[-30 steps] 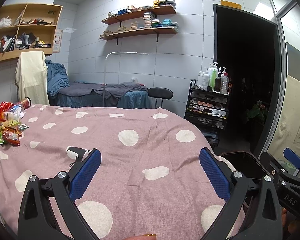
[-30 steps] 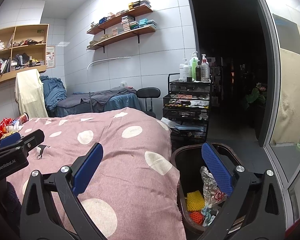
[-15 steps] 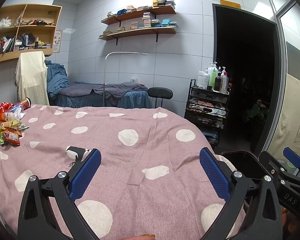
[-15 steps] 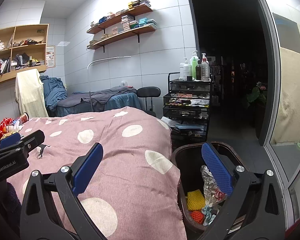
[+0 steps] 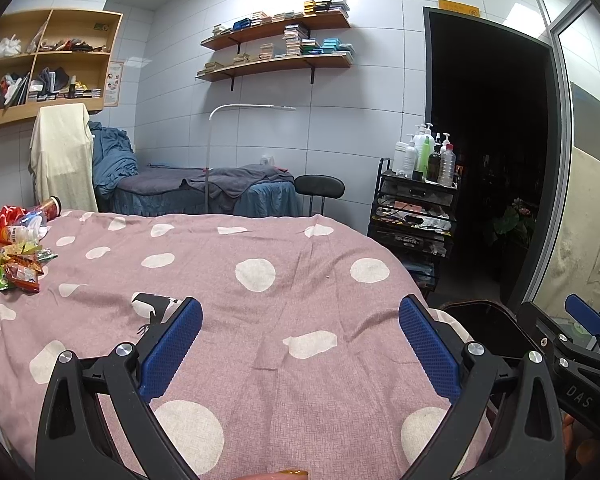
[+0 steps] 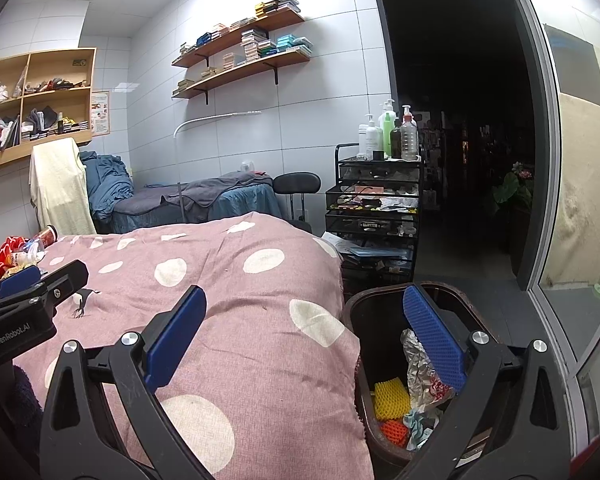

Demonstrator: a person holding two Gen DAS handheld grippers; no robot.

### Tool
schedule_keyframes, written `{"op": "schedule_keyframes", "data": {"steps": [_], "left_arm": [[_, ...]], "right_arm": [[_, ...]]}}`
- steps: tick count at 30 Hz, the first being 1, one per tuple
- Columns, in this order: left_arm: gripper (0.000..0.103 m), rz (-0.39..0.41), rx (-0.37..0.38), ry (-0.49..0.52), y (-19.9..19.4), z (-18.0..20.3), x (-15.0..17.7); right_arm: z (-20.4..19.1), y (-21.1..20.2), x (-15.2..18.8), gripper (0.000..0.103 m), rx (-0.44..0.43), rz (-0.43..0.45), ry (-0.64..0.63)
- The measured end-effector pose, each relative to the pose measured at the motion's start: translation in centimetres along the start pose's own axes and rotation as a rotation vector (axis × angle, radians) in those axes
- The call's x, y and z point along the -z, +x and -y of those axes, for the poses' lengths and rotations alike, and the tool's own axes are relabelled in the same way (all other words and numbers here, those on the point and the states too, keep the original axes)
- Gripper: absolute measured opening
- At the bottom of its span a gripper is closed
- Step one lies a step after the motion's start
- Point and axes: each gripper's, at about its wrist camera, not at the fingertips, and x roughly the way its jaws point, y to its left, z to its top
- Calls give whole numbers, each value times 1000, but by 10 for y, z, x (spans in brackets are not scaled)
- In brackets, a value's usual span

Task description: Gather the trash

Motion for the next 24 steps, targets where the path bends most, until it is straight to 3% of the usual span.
{"op": "schedule_keyframes", "data": {"steps": [24], "left_arm": [[98, 0, 5, 7, -2, 3, 0]], "right_arm": [[-1, 3, 6, 98, 4, -10, 6]]}}
